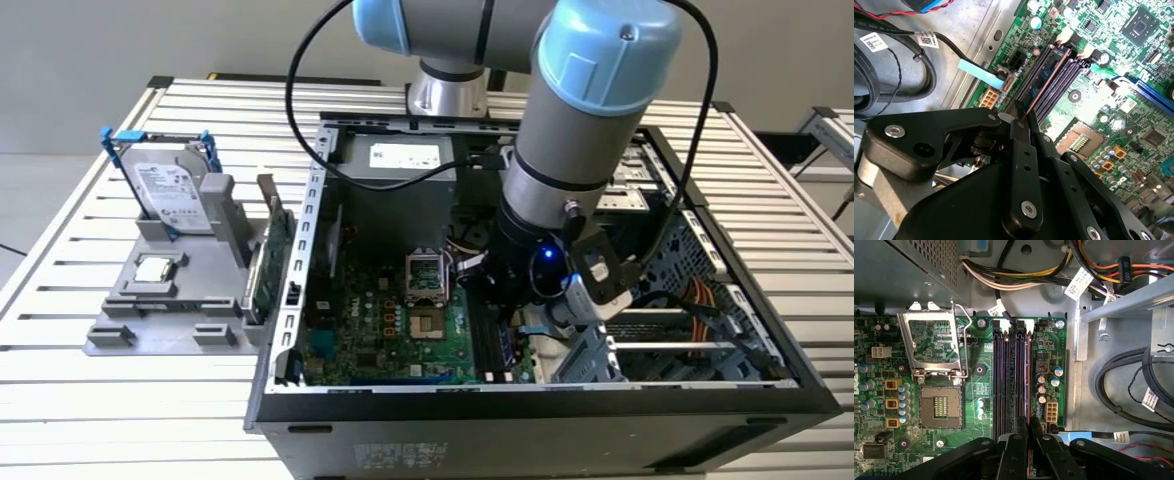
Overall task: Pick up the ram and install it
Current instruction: 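Insert the ram into the slot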
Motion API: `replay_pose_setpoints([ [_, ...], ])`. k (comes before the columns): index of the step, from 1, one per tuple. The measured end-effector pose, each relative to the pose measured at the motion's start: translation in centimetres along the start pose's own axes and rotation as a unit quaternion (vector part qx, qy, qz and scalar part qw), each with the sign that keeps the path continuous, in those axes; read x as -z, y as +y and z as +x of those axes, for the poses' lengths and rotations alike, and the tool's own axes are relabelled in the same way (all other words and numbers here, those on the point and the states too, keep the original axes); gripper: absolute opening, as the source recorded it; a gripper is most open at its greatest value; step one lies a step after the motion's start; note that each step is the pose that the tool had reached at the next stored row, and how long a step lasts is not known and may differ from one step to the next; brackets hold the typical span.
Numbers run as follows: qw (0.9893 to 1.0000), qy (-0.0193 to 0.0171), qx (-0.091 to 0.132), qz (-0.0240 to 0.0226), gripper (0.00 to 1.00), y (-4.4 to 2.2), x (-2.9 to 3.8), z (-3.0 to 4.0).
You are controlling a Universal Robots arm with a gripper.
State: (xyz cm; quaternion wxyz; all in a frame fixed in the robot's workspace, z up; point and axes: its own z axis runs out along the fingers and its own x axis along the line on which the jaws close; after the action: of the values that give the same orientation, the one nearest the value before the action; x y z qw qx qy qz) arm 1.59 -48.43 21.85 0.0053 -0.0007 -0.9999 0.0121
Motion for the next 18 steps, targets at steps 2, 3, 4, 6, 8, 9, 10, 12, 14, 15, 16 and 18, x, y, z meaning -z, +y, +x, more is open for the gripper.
replay_pose_setpoints([
  [2, 1.0, 0.0007, -0.001, 0.0, 0.0, 0.0, 0.0, -0.05],
  [3, 1.0, 0.0008, -0.002, -0.0001, 0.0, 0.0, 0.0, -0.09],
  [4, 1.0, 0.0009, -0.002, -0.0003, 0.0, 0.0, 0.0, -0.15],
  [6, 1.0, 0.001, -0.004, -0.0004, 0.0, 0.0, 0.0, -0.24],
  [8, 1.0, 0.001, -0.006, -0.0005, 0.0, 0.0, 0.0, -0.26],
  [9, 1.0, 0.001, -0.006, -0.0005, 0.0, 0.0, 0.0, -0.26],
  [10, 1.0, 0.0011, -0.008, -0.0006, 0.0, 0.0, -0.01, -0.27],
  [12, 0.9999, 0.0012, -0.013, -0.0006, 0.0, 0.0, -0.01, -0.27],
  [14, 0.9999, 0.0013, -0.017, -0.0006, 0.0, 0.0, -0.01, -0.27],
  [15, 0.9998, 0.0013, -0.018, -0.0006, 0.0, 0.0, -0.02, -0.26],
  [16, 0.9998, 0.0014, -0.019, -0.0006, 0.0, 0.0, -0.03, -0.26],
  [18, 0.9998, 0.0014, -0.02, -0.0008, 0.0, 0.01, -0.1, -0.27],
])
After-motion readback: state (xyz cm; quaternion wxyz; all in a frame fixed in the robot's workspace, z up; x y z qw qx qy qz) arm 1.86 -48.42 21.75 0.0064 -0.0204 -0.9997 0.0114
